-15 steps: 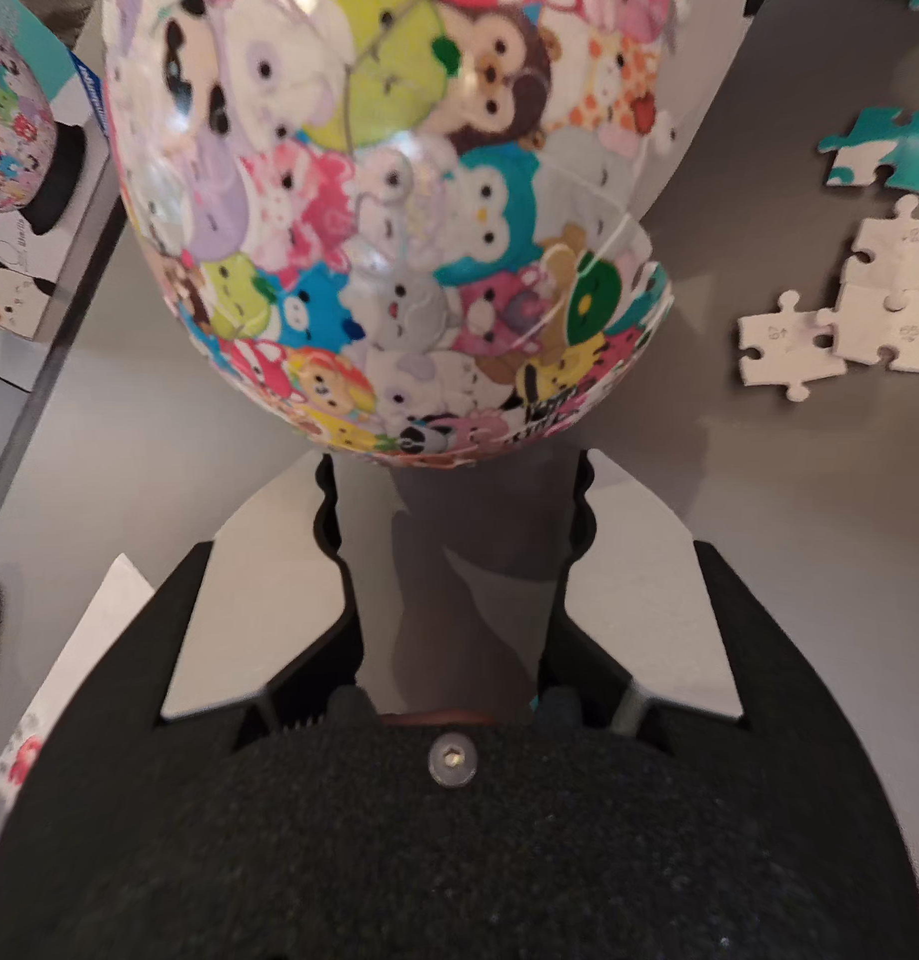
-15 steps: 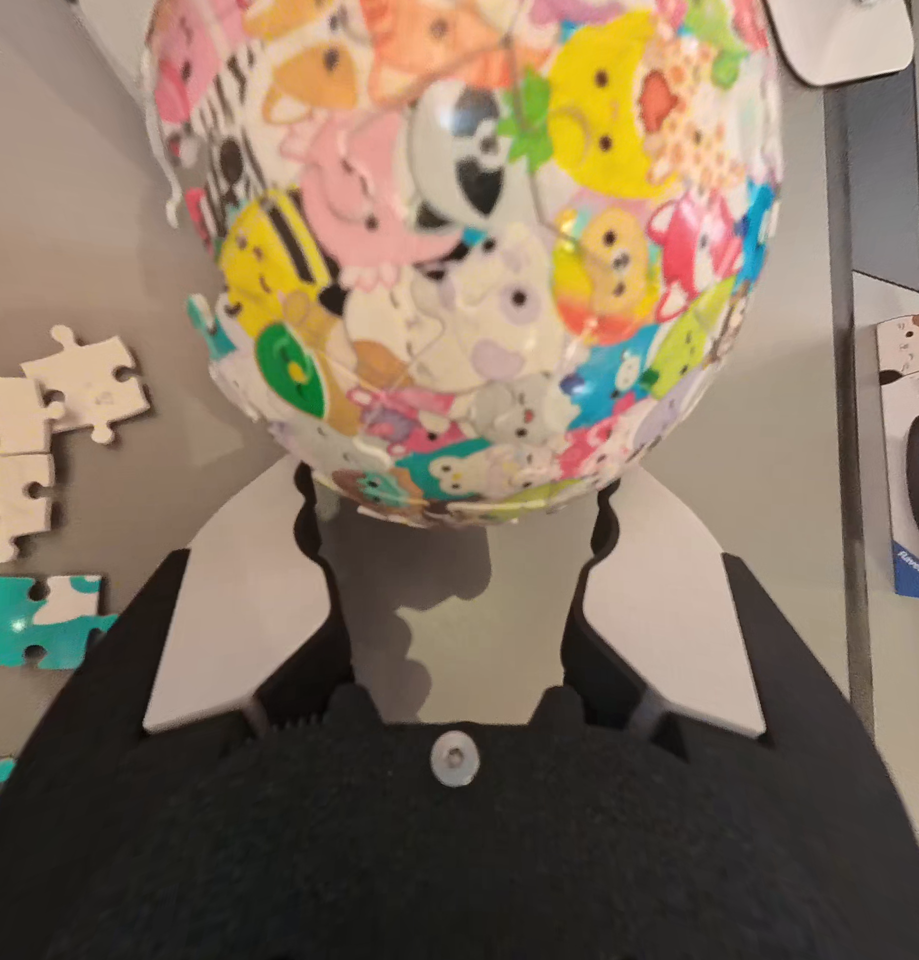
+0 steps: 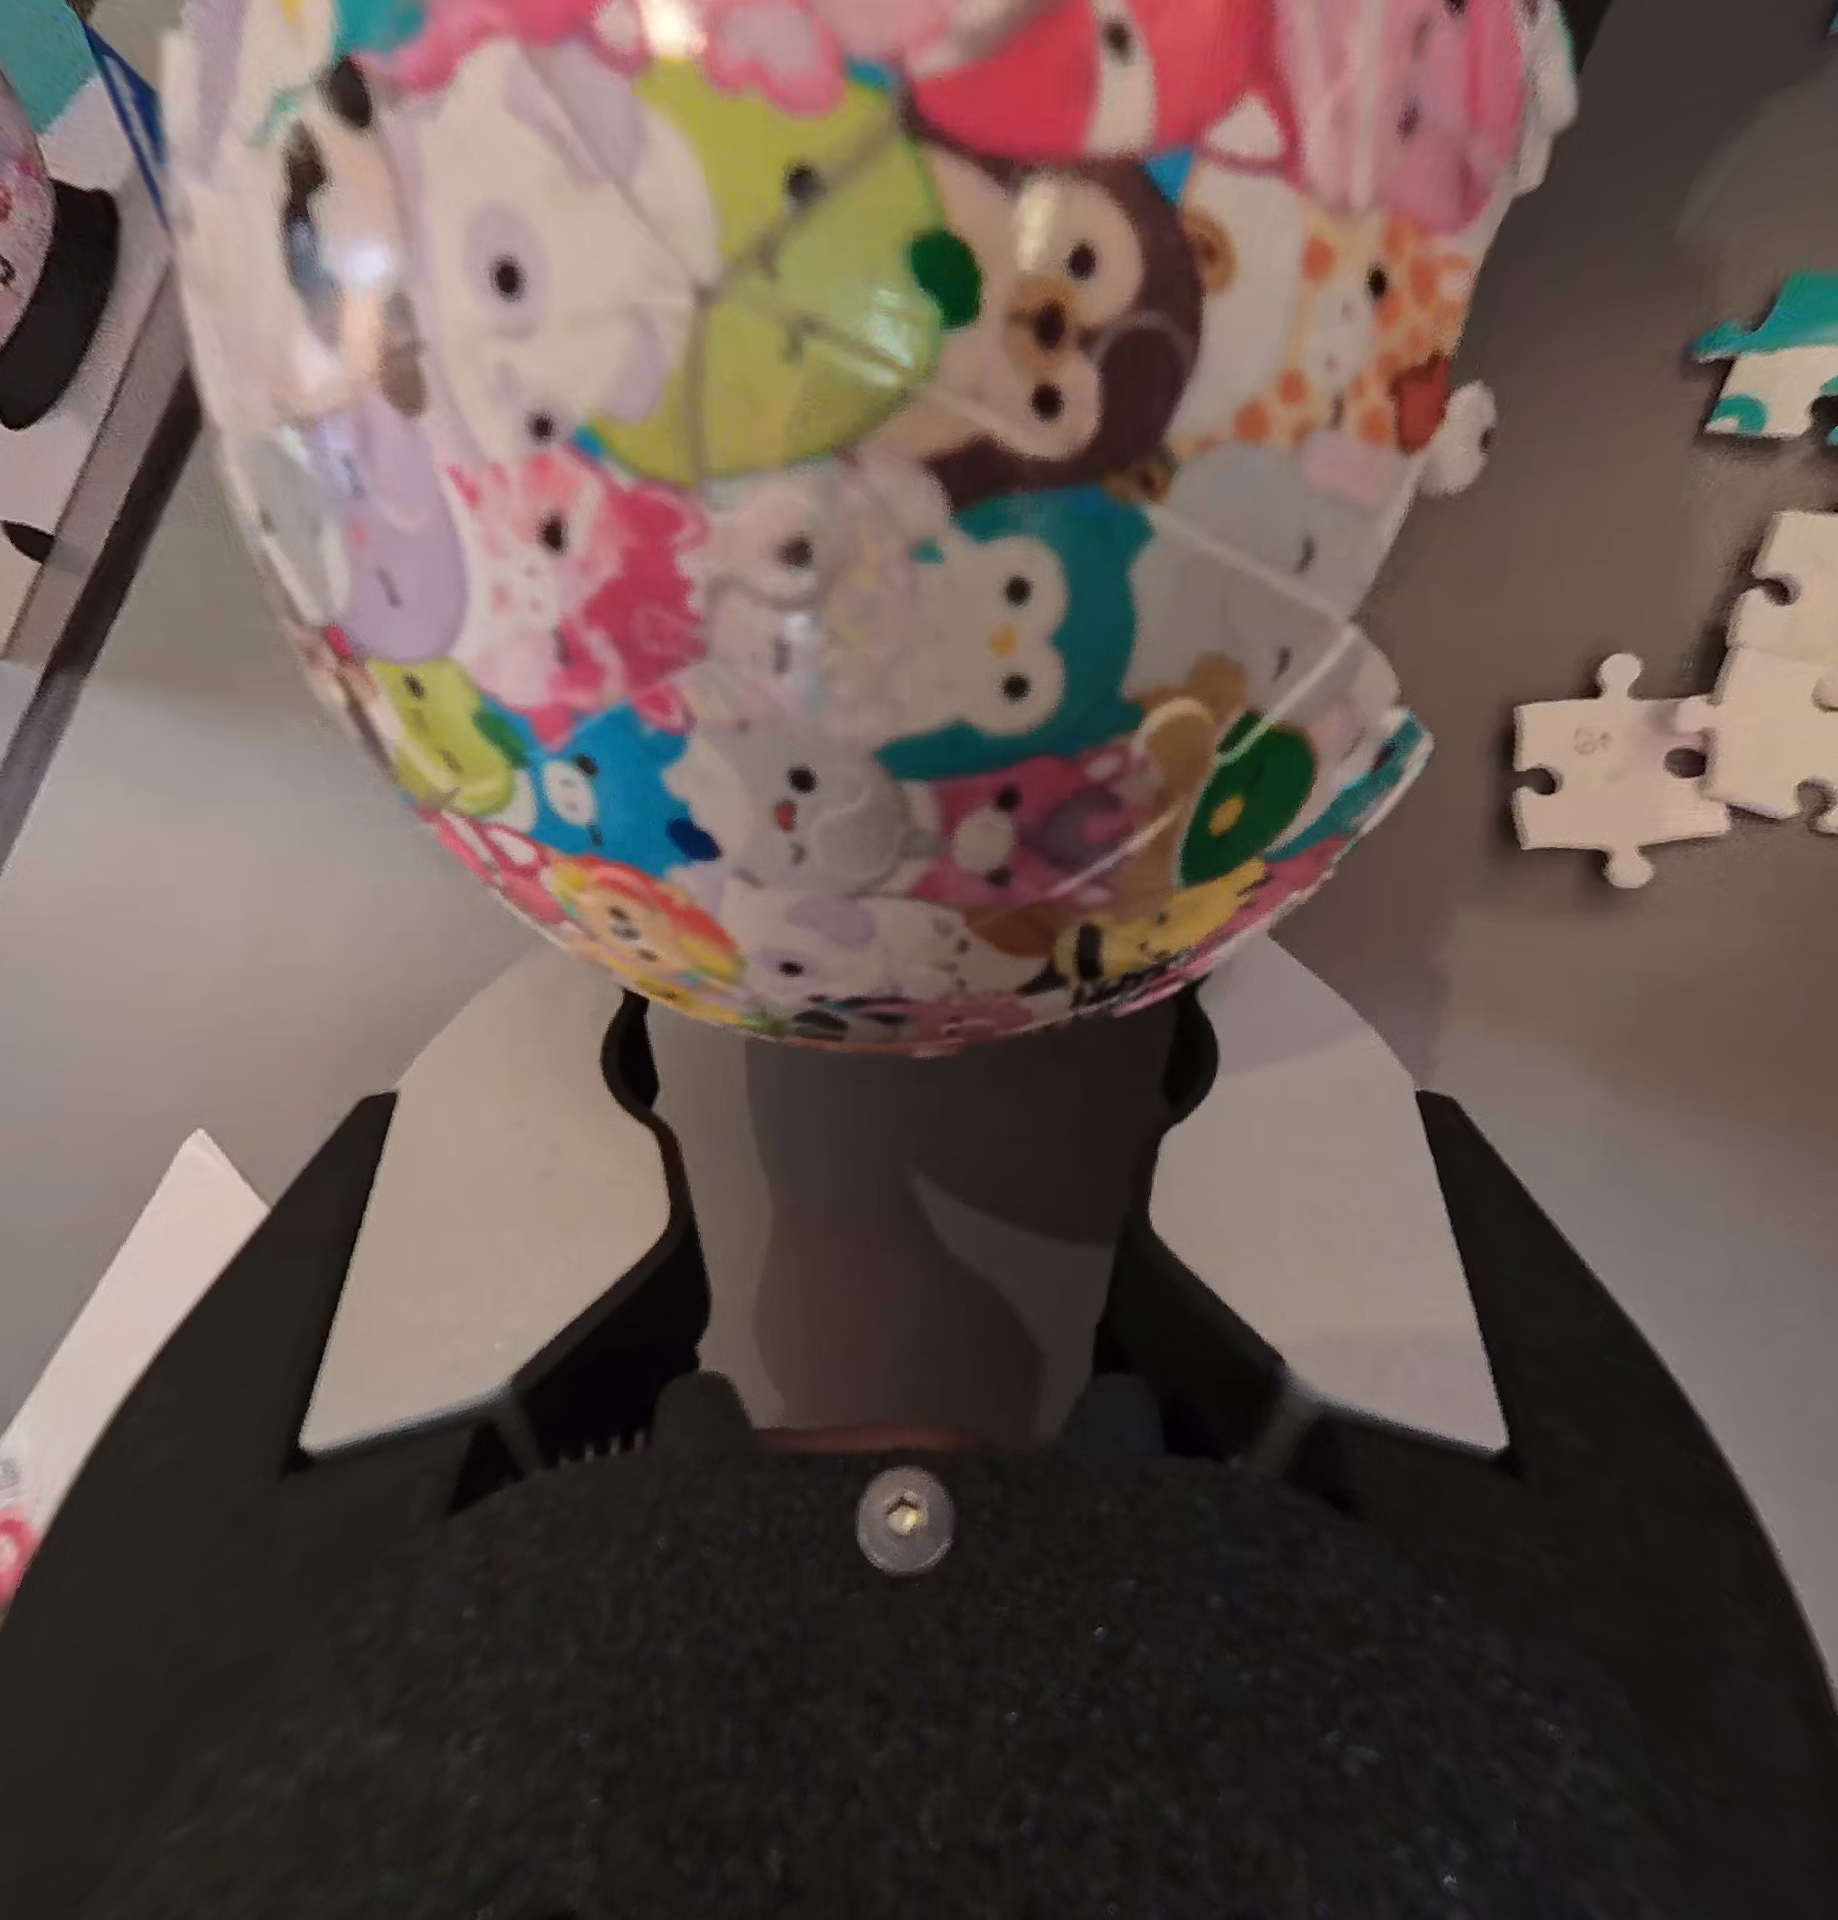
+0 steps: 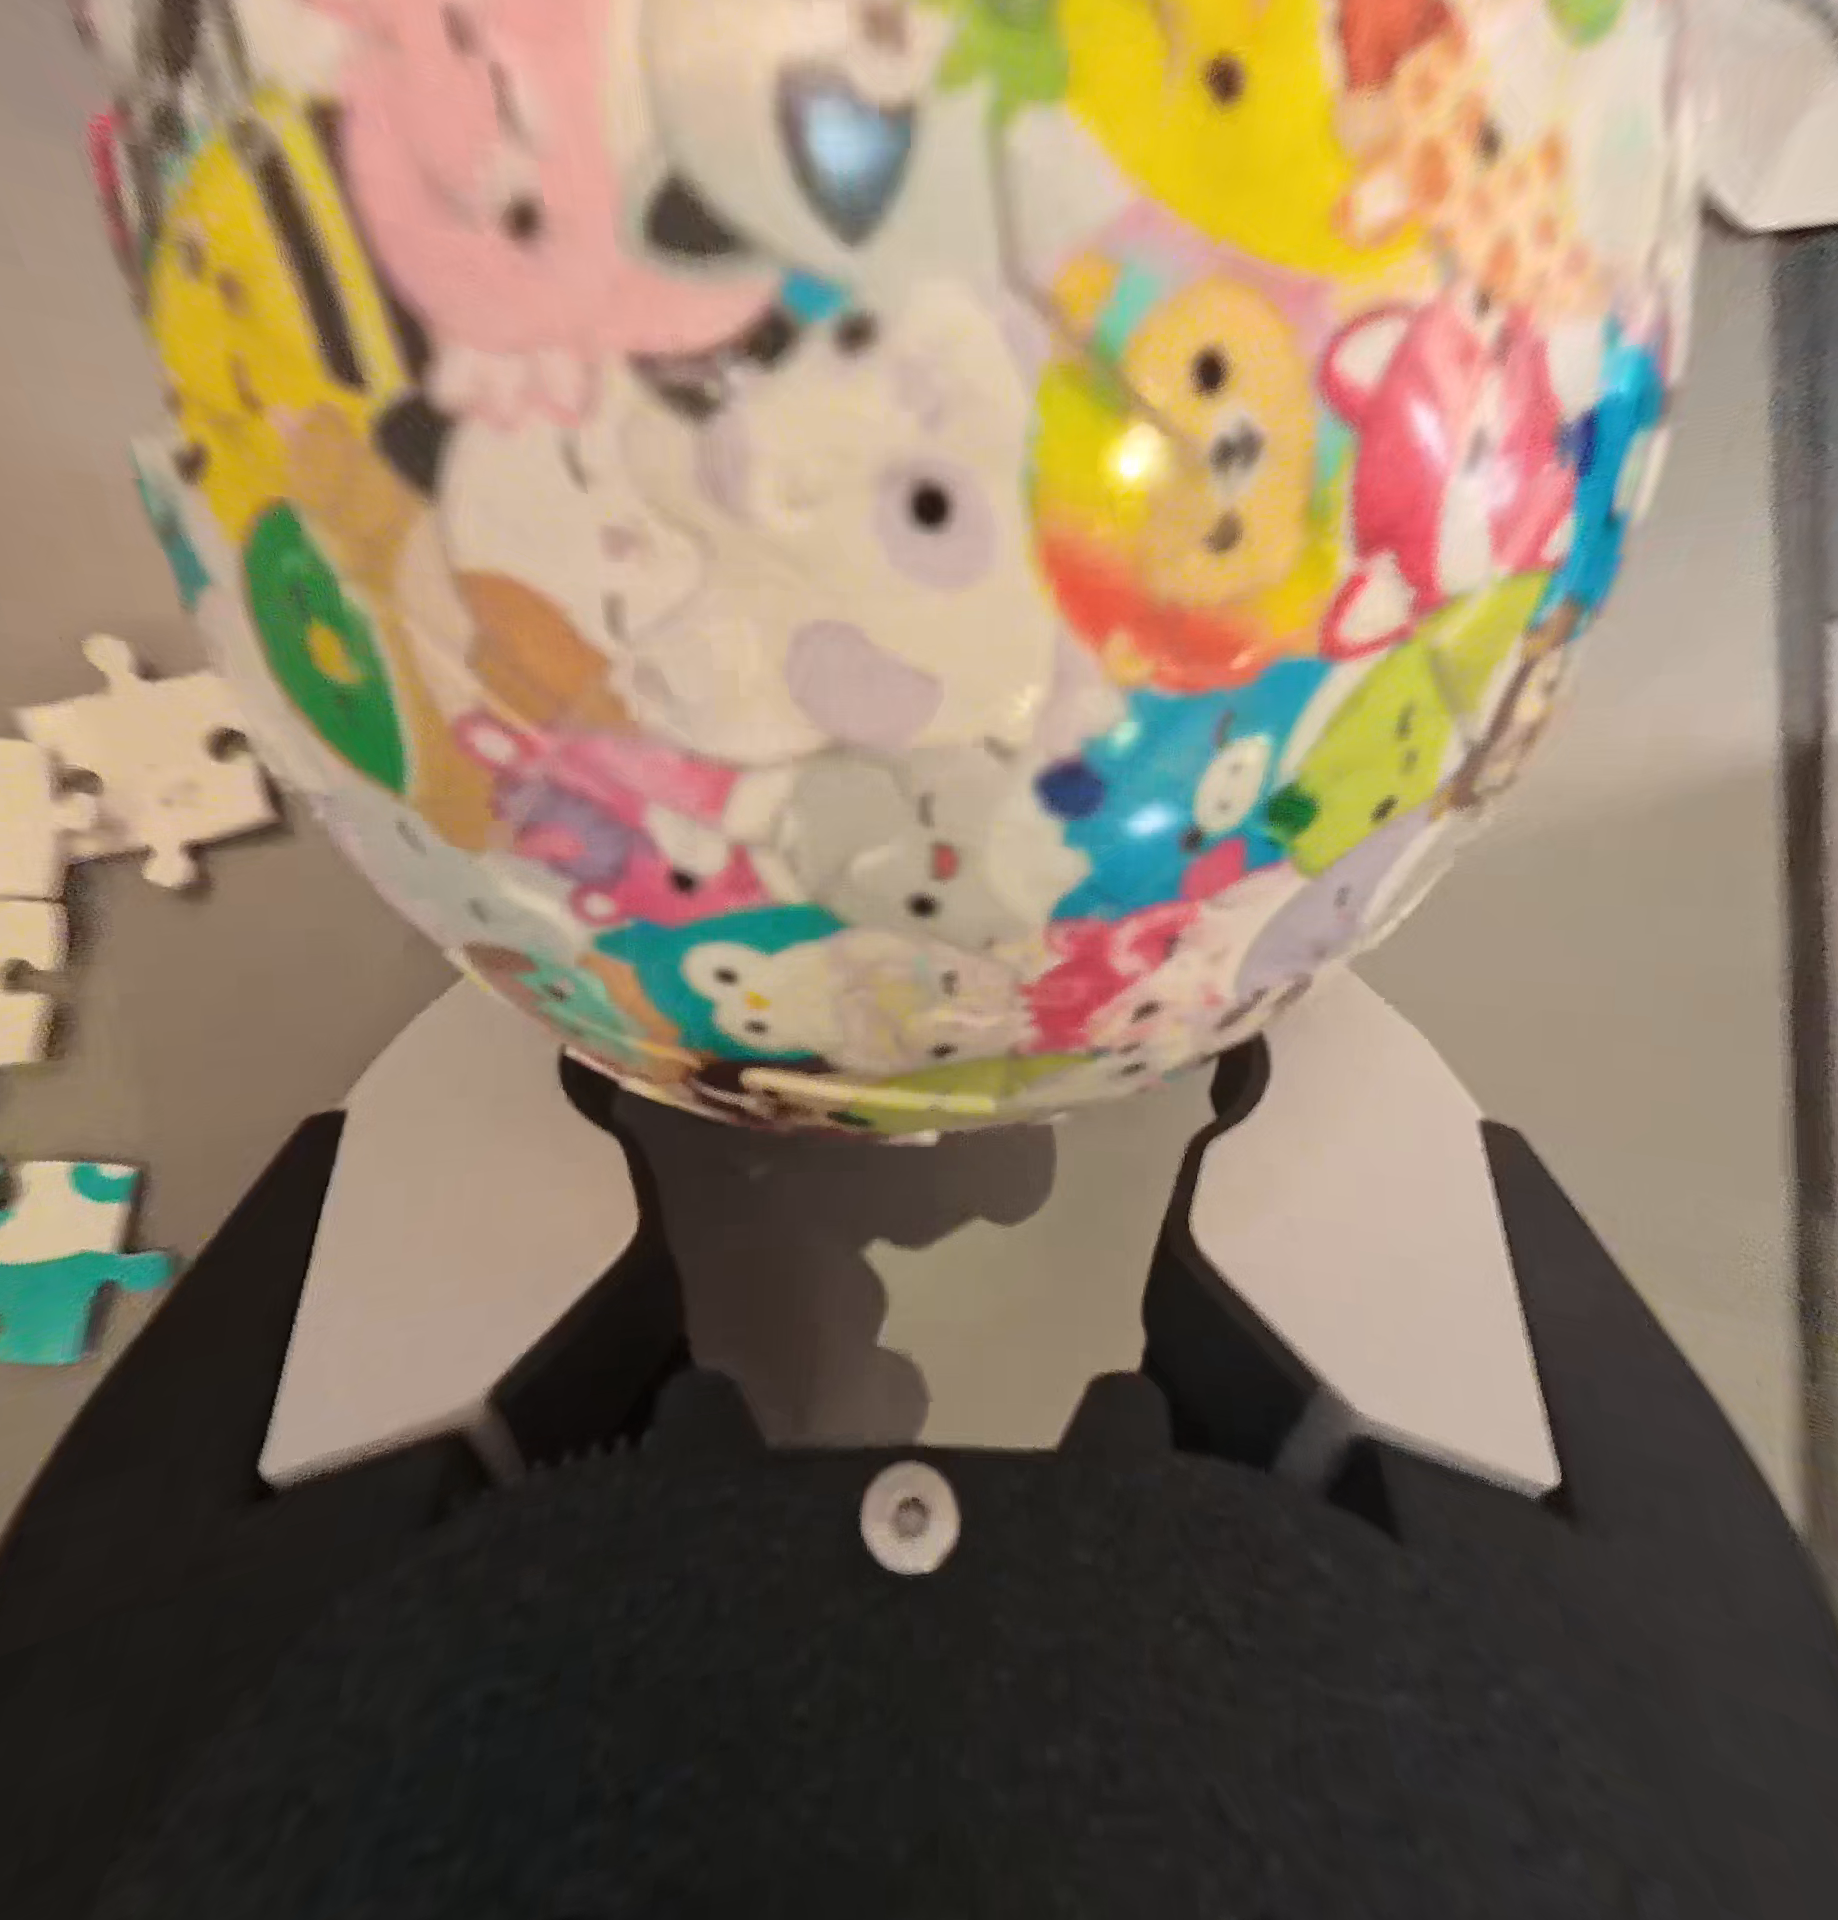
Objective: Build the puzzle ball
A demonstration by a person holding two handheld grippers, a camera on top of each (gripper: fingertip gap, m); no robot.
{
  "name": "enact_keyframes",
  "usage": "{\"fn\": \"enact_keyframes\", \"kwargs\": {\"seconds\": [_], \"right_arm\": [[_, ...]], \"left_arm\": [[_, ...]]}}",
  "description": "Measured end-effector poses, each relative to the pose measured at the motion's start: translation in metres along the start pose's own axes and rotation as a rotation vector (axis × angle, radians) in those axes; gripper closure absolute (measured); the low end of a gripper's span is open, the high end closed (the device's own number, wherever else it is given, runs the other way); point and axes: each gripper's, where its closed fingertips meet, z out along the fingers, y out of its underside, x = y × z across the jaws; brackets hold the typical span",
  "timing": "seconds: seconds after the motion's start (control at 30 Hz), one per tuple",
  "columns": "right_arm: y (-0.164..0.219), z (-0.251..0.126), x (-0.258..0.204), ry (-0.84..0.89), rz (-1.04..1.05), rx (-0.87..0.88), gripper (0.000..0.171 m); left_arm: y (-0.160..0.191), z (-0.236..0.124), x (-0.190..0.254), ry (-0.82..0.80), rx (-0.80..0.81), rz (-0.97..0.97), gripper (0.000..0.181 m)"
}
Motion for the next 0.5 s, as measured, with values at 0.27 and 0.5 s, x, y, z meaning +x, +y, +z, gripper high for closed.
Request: {"fn": "enact_keyframes", "kwargs": {"seconds": [0.27, 0.5], "right_arm": [[-0.007, -0.001, -0.022, -0.203, 0.273, 0.093, 0.054], [0.005, 0.002, -0.019, -0.137, 0.246, 0.049, 0.041]], "left_arm": [[0.003, -0.006, 0.010, 0.046, 0.013, -0.006, 0.081], [0.003, -0.002, 0.010, 0.019, 0.000, -0.008, 0.077]]}}
